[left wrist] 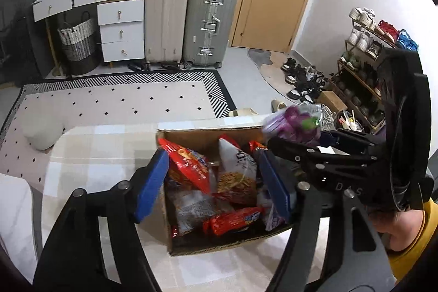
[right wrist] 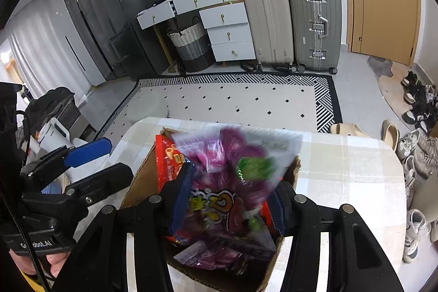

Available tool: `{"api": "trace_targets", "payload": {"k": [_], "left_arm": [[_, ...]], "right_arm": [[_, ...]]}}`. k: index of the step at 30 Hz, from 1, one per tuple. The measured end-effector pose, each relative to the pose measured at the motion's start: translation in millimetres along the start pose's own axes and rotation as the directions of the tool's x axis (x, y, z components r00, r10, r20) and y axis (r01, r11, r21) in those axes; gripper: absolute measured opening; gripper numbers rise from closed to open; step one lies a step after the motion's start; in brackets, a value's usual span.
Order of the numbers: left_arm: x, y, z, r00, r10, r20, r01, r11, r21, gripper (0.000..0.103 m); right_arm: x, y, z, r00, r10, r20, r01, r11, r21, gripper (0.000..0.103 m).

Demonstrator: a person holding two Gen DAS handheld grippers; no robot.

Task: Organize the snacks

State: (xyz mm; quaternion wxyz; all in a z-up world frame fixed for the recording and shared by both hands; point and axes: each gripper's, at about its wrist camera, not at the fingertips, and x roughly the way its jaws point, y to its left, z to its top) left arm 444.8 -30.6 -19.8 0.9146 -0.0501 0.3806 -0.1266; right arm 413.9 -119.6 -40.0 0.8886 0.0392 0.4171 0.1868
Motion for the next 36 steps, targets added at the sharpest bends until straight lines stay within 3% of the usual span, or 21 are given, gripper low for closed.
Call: {"api": "trace_targets", "payload": {"k": [12,20,23,32,34,36], "left_arm": [[-22.4,6.3,-6.5,1.0,0.017,-0.007,-0.017,1.0,0.0,0.067],[-52.7,-2.9,-12.5,0.998,0.057,0.016,-0.057,0.998,0.012,0.069],[-79.3,-9.6,-17.7,0.995,0.088,0.053,-0.089,0.996,0.018,0.079],[-192.6,-40.3,-46.4,0.969,0.132,0.208,-0.144,0.988,0.045,0.09],[-218.0,-49.9,-56.5,0.958,0.149,0.245,-0.167,0.985,0.052,0.103],[-244.3,-59.0,-69.4,0.945,0.149,0.292,-0.174,0.983,0.063,0.103]], "right_arm": [[1.0,7.0,-2.9,1.0,0.007,-0.006,-0.007,1.0,-0.017,0.051],[-38.7,13.4,-3.7,0.998,0.01,0.056,-0.009,1.0,-0.016,0.051],[-70.9,24.3,-7.9,0.994,0.026,0.11,-0.022,0.999,-0.038,0.051],[-172.4,59.6,-48.1,0.964,0.066,0.259,-0.046,0.995,-0.083,0.055],[-193.3,67.2,-61.8,0.957,0.073,0.282,-0.049,0.994,-0.093,0.058],[-212.0,72.0,-75.2,0.949,0.073,0.305,-0.047,0.995,-0.091,0.068]]}}
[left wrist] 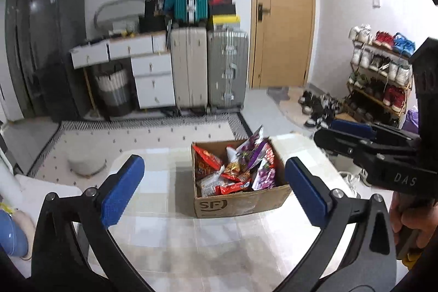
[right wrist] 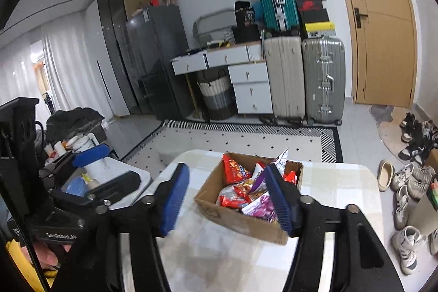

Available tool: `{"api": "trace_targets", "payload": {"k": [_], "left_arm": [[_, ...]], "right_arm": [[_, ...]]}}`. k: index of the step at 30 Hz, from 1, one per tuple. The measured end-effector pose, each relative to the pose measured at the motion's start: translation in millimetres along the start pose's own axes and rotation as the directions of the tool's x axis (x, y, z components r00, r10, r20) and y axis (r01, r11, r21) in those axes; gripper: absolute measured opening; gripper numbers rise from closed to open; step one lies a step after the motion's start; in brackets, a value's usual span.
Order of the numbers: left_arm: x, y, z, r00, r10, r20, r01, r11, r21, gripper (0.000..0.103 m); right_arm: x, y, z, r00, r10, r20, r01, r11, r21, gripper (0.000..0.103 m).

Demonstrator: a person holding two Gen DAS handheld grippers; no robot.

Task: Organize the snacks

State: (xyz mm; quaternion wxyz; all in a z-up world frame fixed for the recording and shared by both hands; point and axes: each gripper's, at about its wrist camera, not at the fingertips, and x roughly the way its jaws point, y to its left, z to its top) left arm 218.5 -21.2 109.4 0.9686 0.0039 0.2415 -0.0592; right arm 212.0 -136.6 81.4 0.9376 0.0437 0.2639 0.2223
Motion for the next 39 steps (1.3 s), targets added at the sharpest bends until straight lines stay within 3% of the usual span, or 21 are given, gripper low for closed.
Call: {"api": "trace_targets", "payload": {"k": [4,9,14,16,19,23,27,33,39], "left_arm": [[-51.3,-6.0,-10.0,0.999,0.014,0.034,-0.014,1.0,0.013,0.103],[-114.5,-3.0,-29.8,0.996,0.022,0.09,-0.02,1.0,-0.02,0.103],[-172.8,4.6,-50.2,0.988,0.068,0.135,-0.065,0.998,-0.026,0.103],[-196.8,8.3,-59.9,0.983,0.092,0.159,-0.088,0.996,-0.028,0.103],[-222.6,14.7,-73.8,0.98,0.128,0.152,-0.124,0.992,-0.039,0.103],[-245.1,24.5,-93.2,0.984,0.105,0.145,-0.094,0.992,-0.079,0.103],[-249.6,32.4,-105.7,0.985,0.108,0.138,-0.096,0.991,-0.09,0.103],[-234.2,32.8,-117.9,0.984,0.109,0.142,-0.099,0.992,-0.079,0.103],[-173.2,39.9,-137.8,0.984,0.119,0.133,-0.107,0.99,-0.092,0.103]], "right_arm": [[-43.3,14.0,-15.4,0.999,-0.004,0.041,0.004,1.0,-0.008,0.068],[-101.9,23.3,-37.6,0.993,0.001,0.12,-0.002,1.0,0.003,0.087],[-158.6,28.9,-61.9,0.98,-0.015,0.197,0.012,1.0,0.016,0.092],[-178.9,34.2,-72.0,0.973,-0.026,0.228,0.027,1.0,-0.002,0.099],[-206.2,47.1,-89.6,0.958,-0.037,0.284,0.057,0.996,-0.065,0.1],[-230.2,55.7,-116.8,0.936,-0.05,0.348,0.098,0.988,-0.122,0.102],[-230.7,53.3,-139.1,0.938,-0.086,0.336,0.131,0.985,-0.115,0.102],[-205.8,31.7,-146.9,0.936,-0.107,0.335,0.142,0.986,-0.083,0.102],[-149.0,-0.4,-159.8,0.942,-0.132,0.308,0.162,0.984,-0.073,0.102]]}}
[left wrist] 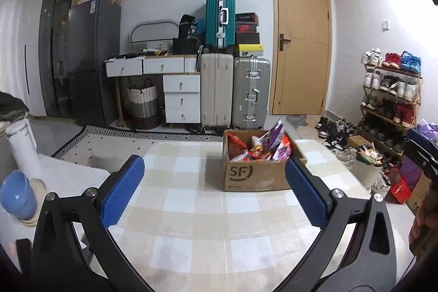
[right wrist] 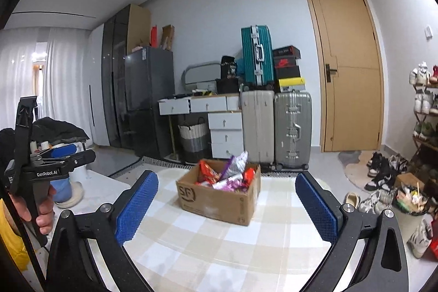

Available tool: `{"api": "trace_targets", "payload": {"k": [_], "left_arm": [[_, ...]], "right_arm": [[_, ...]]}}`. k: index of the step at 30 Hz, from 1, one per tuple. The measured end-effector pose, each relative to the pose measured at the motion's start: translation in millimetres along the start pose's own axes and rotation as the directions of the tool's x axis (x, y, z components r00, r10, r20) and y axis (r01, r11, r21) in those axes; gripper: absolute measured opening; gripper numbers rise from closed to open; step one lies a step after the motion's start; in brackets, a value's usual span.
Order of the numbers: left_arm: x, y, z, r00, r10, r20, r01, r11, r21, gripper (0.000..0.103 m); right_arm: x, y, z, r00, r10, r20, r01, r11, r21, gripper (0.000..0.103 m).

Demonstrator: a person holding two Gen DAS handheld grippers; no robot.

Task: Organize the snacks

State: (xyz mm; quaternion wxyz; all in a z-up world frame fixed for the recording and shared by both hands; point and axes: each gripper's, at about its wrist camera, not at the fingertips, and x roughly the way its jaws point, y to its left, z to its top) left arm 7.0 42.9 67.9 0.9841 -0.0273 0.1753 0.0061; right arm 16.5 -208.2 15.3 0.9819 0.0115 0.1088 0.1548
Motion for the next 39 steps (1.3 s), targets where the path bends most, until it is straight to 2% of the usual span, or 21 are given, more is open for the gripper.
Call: {"api": "trace_targets", "payload": {"k": [7,8,11,15,17,21,25,34,39], "left_arm": [[95.4,6.1,-72.9,0.994,0.007,-0.109,-0.011,1.0,-0.029,0.102],[103.4,9.3,-82.0,0.993,0.026,-0.113,-0.03,0.999,-0.034,0.096],[126.9,20.0,-108.3,0.991,0.015,-0.136,-0.026,0.997,-0.076,0.094],[144.0,26.2,-131.0,0.99,0.043,-0.134,-0.055,0.995,-0.088,0.095],[146.5,27.9,-129.1,0.993,0.034,-0.115,-0.044,0.995,-0.086,0.101],[142.6,17.5,-132.2,0.997,0.059,-0.053,-0.061,0.998,-0.033,0.102],[141.3,7.3,-131.4,0.999,0.046,-0.018,-0.046,0.999,-0.004,0.102],[128.8,-4.3,-131.3,0.999,0.037,0.017,-0.038,0.998,0.044,0.102],[127.2,-3.0,-131.6,0.999,0.039,0.01,-0.039,0.999,0.028,0.102]], "right_arm": [[58.8,-21.8,-74.7,0.995,-0.063,-0.074,0.062,0.998,-0.008,0.102],[62.6,-25.0,-82.9,0.995,-0.072,-0.076,0.072,0.997,-0.003,0.102],[67.3,-32.6,-97.6,0.995,-0.087,-0.048,0.088,0.996,0.011,0.102],[66.8,-36.5,-111.2,0.995,-0.095,-0.02,0.096,0.995,0.015,0.102],[66.0,-38.1,-113.4,0.996,-0.091,-0.024,0.091,0.996,0.024,0.102],[66.3,-41.2,-114.7,0.995,-0.099,-0.017,0.099,0.994,0.037,0.102],[66.2,-35.6,-114.2,0.995,-0.097,-0.023,0.097,0.995,0.02,0.102],[61.4,-27.1,-114.9,0.996,-0.087,-0.016,0.087,0.996,-0.003,0.102],[60.6,-28.8,-115.3,0.996,-0.085,-0.012,0.086,0.996,0.018,0.102]]}}
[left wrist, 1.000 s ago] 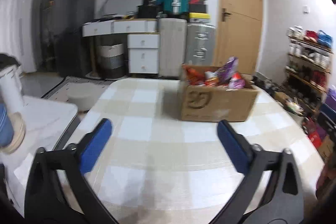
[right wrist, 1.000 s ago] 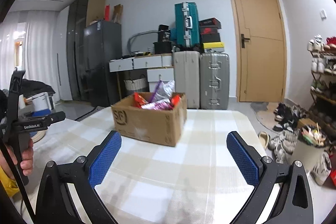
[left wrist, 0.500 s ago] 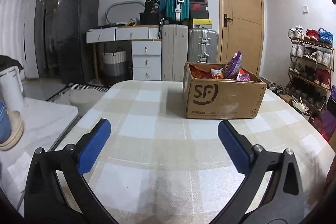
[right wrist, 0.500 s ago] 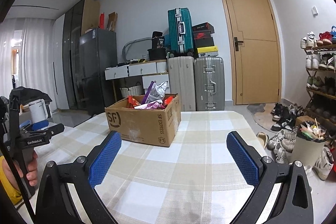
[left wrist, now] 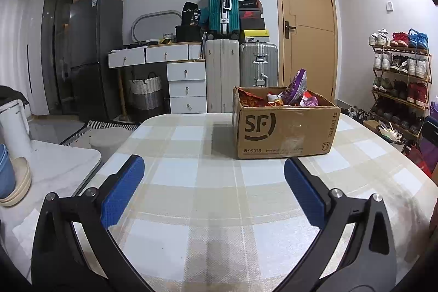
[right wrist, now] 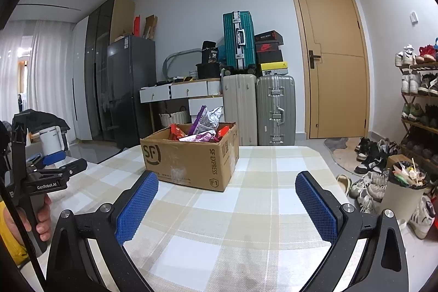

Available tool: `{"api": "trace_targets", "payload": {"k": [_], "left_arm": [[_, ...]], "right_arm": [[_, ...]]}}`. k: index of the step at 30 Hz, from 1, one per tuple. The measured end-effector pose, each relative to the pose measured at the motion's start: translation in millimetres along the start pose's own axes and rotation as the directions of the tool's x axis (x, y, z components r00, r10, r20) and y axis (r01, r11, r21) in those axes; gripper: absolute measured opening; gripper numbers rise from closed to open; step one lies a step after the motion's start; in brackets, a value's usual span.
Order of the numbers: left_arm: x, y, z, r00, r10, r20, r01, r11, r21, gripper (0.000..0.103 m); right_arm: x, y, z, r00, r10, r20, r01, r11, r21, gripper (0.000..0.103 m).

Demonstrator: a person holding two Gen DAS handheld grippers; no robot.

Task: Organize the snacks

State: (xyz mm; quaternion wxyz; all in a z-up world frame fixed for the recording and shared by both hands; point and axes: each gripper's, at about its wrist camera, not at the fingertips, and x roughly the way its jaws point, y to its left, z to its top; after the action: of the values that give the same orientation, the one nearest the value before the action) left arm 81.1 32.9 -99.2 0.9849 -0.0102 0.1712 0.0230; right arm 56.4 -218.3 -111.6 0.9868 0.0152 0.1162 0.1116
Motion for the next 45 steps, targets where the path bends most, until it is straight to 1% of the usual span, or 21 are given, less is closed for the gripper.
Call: {"api": "trace_targets", "payload": {"k": [4,14,17,21,37,45], "left_arm": [[3.3,1.8,-0.3,1.0,0.005,-0.016,-0.005,1.0,-0.009,0.102],[5.5,2.0,-1.6,1.0,0.004,-0.018,-0.005,1.0,-0.008,0.102],[8.3,2.3,-2.5,1.0,-0.004,-0.022,0.004,1.0,-0.003,0.102],[13.5,2.2,-4.9,0.999,-0.034,-0.034,0.035,0.999,0.006,0.102],[14.1,3.0,-5.4,0.999,-0.028,-0.026,0.028,1.0,0.005,0.102],[19.8,7.0,-5.1,0.999,-0.01,-0.046,0.009,1.0,-0.013,0.102]], "right_arm": [[0.5,-1.7,-0.5,1.0,-0.002,-0.006,0.002,1.0,0.006,0.102],[4.9,-5.0,0.0,1.0,-0.01,-0.026,0.01,1.0,0.007,0.102],[5.2,-5.5,-0.8,1.0,-0.01,-0.028,0.01,1.0,0.006,0.102],[6.2,-5.5,-1.9,1.0,-0.01,-0.03,0.01,1.0,0.002,0.102],[5.2,-11.4,-4.6,1.0,-0.009,-0.024,0.01,1.0,0.02,0.102],[5.3,-12.1,-4.5,1.0,-0.009,-0.024,0.009,1.0,0.021,0.102]]}}
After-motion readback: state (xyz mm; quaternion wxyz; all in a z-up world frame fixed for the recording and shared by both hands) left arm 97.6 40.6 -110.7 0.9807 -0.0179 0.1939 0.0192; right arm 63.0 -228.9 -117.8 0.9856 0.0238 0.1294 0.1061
